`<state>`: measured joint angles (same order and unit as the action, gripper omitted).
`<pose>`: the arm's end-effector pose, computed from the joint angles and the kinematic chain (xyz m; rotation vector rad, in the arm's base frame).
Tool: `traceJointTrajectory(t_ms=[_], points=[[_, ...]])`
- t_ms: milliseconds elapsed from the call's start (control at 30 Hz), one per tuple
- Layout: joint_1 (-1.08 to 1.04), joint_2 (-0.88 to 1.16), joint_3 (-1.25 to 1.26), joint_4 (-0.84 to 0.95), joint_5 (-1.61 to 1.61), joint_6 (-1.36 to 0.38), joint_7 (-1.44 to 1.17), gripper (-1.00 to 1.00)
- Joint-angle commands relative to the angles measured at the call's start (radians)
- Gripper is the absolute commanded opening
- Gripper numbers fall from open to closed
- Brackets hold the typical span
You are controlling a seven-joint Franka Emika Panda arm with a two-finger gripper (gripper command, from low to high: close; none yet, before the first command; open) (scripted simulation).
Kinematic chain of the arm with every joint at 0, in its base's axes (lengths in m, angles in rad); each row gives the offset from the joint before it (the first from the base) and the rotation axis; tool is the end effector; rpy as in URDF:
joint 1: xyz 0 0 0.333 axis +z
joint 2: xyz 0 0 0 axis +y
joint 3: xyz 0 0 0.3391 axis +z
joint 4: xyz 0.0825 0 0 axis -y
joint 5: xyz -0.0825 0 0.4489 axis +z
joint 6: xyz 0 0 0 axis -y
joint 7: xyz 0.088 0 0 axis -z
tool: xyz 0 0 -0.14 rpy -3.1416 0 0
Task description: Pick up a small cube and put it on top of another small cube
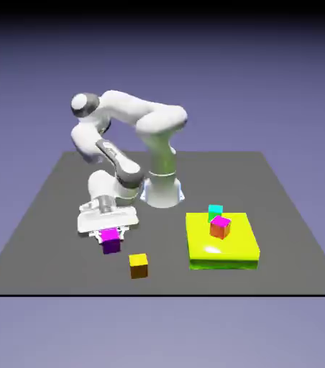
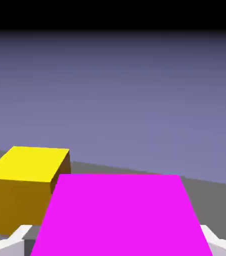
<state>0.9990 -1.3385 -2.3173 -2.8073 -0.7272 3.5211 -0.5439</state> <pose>0.3517 -0.1536 0.0827 -2.1531 0.5131 -1.2646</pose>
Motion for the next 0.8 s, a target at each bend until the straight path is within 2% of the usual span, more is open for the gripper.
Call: traceJointTrajectory(t_ms=[0,200,467,500,767], points=[[0.036,0.021,0.011,-0.003,-0.006,0.018,0.034,-1.00],[0.240,0.140,0.074,-0.020,-0.042,0.111,0.224,-1.00],[0.468,0.034,0.024,0.120,0.046,0.212,0.170,-1.00],[0.468,0.034,0.024,0.120,0.046,0.212,0.170,1.00],[0.240,0.140,0.074,-0.020,-0.042,0.111,0.224,1.00]])
